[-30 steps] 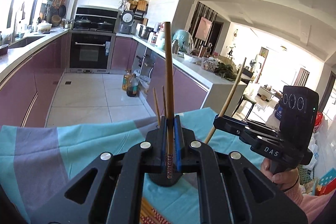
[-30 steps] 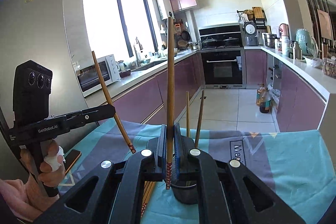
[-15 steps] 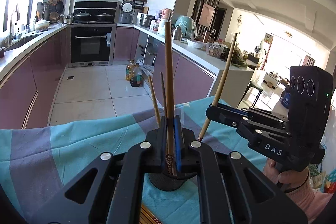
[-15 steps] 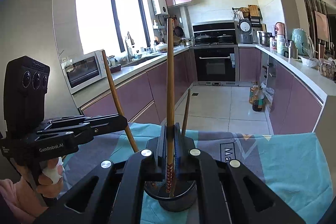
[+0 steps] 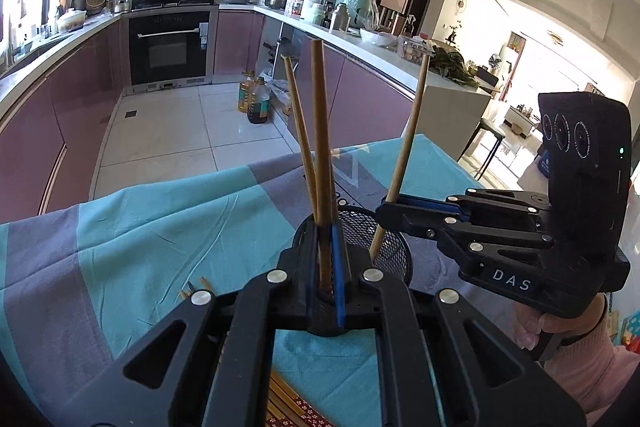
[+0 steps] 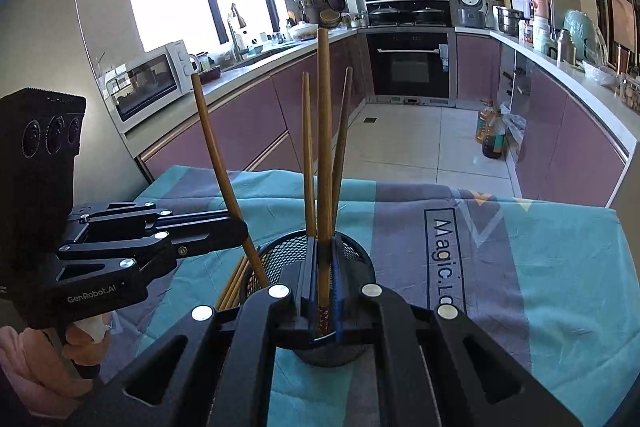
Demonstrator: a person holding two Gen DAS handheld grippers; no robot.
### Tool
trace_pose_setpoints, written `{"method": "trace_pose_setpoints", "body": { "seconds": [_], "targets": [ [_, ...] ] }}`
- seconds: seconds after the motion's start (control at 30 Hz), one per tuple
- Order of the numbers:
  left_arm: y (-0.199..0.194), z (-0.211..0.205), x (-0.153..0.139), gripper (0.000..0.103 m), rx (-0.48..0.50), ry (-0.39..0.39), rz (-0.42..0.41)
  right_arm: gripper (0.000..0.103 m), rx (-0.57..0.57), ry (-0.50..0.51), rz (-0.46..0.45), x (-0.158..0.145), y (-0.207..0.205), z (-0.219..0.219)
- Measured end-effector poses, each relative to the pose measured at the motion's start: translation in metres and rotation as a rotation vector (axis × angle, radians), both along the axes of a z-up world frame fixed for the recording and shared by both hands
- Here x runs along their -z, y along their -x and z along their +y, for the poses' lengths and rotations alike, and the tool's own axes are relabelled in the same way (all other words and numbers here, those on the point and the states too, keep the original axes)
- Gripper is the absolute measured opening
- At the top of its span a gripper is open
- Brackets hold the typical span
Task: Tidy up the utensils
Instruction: 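Lower the left tool's chopstick into the mesh cup while the right tool inserts its own, then open both tools and move them back over the remaining chopsticks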
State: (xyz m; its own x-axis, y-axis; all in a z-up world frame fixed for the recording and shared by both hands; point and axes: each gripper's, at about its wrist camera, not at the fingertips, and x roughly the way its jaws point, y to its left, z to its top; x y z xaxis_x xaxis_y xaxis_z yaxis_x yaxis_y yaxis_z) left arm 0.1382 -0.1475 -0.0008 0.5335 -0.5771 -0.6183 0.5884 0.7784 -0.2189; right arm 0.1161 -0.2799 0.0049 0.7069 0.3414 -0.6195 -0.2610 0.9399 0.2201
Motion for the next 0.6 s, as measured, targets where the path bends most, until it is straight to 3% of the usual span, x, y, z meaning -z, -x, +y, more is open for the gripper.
{"method": "trace_pose_setpoints", "body": {
  "seconds": [0.4, 0.47, 0.6],
  "targets": [
    [-0.020, -0.012, 0.006, 0.008, -0.020, -0.016, 0.026, 0.009, 0.029, -0.034, 0.035, 0.010, -0.019, -0.001],
    [-0.019, -0.013, 0.008, 0.017, -0.030, -0.021, 0.023, 0.011, 0.034, -0.047, 0.034, 0.011, -0.019, -0.002],
    [-0.013, -0.004, 0.006, 0.020, -0.066, -0.012, -0.003, 0.016, 0.041, -0.049, 0.014, 0.008, -0.014, -0.002]
  ]
}}
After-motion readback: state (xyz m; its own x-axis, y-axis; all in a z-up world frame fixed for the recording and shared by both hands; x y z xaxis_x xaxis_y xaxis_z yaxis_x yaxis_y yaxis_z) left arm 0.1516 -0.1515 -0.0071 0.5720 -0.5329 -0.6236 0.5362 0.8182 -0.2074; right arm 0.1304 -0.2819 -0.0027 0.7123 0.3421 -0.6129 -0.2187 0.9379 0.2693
